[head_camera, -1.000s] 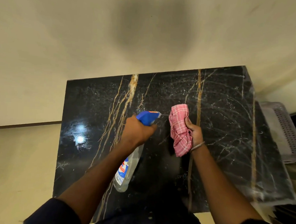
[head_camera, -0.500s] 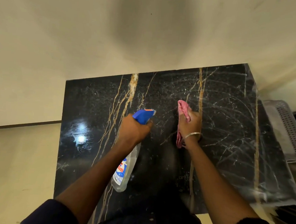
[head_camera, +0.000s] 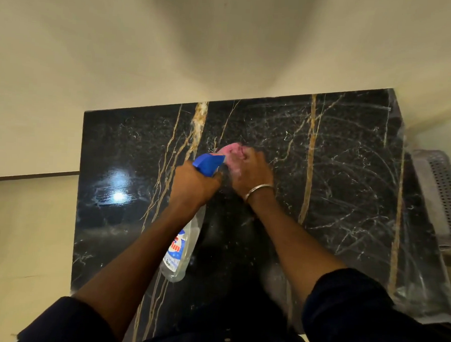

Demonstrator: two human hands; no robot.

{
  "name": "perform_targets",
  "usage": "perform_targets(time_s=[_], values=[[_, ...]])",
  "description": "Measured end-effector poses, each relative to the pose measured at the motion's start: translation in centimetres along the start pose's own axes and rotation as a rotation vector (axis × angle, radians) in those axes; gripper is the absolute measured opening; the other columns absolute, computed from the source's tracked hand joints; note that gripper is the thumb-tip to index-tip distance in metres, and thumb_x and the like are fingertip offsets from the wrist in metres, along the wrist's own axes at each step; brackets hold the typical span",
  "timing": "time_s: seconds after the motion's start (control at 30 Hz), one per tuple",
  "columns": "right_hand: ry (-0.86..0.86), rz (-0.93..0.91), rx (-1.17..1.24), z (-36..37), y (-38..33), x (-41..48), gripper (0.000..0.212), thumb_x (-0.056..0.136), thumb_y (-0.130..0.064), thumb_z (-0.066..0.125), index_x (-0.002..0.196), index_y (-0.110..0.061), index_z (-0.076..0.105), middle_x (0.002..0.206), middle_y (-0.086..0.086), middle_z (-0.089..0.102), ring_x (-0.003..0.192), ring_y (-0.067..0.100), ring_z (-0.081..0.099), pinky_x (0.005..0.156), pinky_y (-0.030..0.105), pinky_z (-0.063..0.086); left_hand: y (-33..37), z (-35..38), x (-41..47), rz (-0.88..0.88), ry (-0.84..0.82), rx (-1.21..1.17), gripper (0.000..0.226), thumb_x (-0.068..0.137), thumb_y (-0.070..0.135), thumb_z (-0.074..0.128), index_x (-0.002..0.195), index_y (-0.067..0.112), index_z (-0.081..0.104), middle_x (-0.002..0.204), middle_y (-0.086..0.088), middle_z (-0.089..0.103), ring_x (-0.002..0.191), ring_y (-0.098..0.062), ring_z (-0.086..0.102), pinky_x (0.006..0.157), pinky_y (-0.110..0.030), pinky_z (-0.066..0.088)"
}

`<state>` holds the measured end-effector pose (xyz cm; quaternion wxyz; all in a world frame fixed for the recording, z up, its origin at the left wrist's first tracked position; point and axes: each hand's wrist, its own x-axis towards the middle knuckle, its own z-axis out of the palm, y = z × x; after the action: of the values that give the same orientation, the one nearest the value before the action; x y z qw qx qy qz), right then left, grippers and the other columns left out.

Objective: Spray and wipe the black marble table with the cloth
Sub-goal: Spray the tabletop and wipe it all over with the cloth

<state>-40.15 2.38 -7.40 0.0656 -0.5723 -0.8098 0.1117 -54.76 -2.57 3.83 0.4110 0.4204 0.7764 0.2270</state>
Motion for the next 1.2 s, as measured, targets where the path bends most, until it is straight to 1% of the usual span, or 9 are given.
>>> perform_targets(time_s=[0.17,0.3,0.43,0.53,0.67,0.8,0.97,1.1,1.2], values=[[0.122,0.433,-0.038,-2.3,9.5,1.0,0.049,0.084,-0.031,0.055,0.132,-0.023,0.054,0.124,0.015,0.047,0.108,0.037,0.047,0.090,0.045,0.046,0.6,0.6,1.8,0.018,-0.001,0.001,0.018,0.082,0.020,0.071,0.093,0.014,0.057,0.065,0.004,0.052,0.054,-0.005,0.050,0.051,-0.016,0.039],[0.110,0.640,-0.004,-2.3,8.4,2.6,0.049,0.087,-0.031,0.052,0.135,-0.023,0.051,0.138,0.021,0.040,0.122,0.041,0.040,0.096,0.047,0.045,1.4,1.1,3.4,0.032,-0.010,0.010,0.023,0.081,0.023,0.072,0.097,0.013,0.058,0.067,0.004,0.053,0.055,-0.006,0.052,0.051,-0.017,0.039],[0.055,0.444,0.020,-2.0,1.8,5.0,0.052,0.088,-0.028,0.052,0.139,-0.020,0.045,0.135,0.019,0.042,0.114,0.036,0.044,0.090,0.042,0.045,2.6,1.6,4.6,0.079,0.009,0.027,0.023,0.082,0.025,0.070,0.098,0.014,0.058,0.065,0.006,0.052,0.056,-0.006,0.051,0.049,-0.016,0.037],[0.005,0.286,0.174,-2.4,-2.4,6.5,0.049,0.090,-0.012,0.053,0.137,-0.004,0.045,0.137,0.023,0.043,0.118,0.040,0.045,0.095,0.047,0.043,2.9,1.8,5.2,0.091,0.028,0.036,0.033,0.082,0.030,0.070,0.108,0.014,0.059,0.069,0.006,0.055,0.056,-0.004,0.052,0.050,-0.014,0.038],[0.007,0.148,0.132,-2.0,-0.8,7.3,0.045,0.087,-0.018,0.059,0.129,-0.004,0.052,0.132,0.019,0.048,0.114,0.038,0.047,0.092,0.049,0.045,3.0,1.7,6.1,0.101,0.006,0.042,0.033,0.082,0.024,0.070,0.110,0.013,0.058,0.074,0.003,0.057,0.059,-0.005,0.054,0.053,-0.014,0.040],[0.023,0.282,-0.050,-2.4,6.9,7.1,0.053,0.085,-0.030,0.051,0.137,-0.023,0.046,0.132,0.015,0.045,0.114,0.036,0.045,0.088,0.044,0.047,3.6,1.8,6.6,0.084,-0.043,0.047,0.023,0.084,0.022,0.069,0.102,0.015,0.056,0.073,0.004,0.055,0.060,-0.005,0.053,0.053,-0.013,0.039],[0.090,0.599,-0.089,-5.0,17.2,6.4,0.045,0.088,-0.027,0.051,0.133,-0.019,0.048,0.134,0.018,0.041,0.119,0.041,0.042,0.090,0.052,0.048,4.3,2.7,6.3,0.111,-0.040,0.009,0.025,0.083,0.021,0.069,0.104,0.012,0.058,0.078,-0.003,0.058,0.065,-0.010,0.056,0.061,-0.021,0.048],[0.074,0.735,-0.107,-4.6,16.4,7.7,0.051,0.092,-0.028,0.049,0.142,-0.020,0.040,0.149,0.021,0.030,0.130,0.043,0.033,0.098,0.050,0.041,4.4,3.5,6.0,0.104,-0.034,0.006,0.021,0.084,0.020,0.068,0.100,0.013,0.057,0.078,-0.004,0.059,0.066,-0.011,0.057,0.063,-0.023,0.051],[0.051,0.632,-0.089,-3.8,11.7,9.7,0.054,0.091,-0.027,0.050,0.144,-0.020,0.039,0.150,0.021,0.029,0.131,0.040,0.033,0.099,0.045,0.040,4.3,4.2,5.7,0.069,-0.025,0.007,0.026,0.084,0.023,0.069,0.105,0.013,0.058,0.081,-0.003,0.061,0.066,-0.009,0.058,0.061,-0.021,0.049]])
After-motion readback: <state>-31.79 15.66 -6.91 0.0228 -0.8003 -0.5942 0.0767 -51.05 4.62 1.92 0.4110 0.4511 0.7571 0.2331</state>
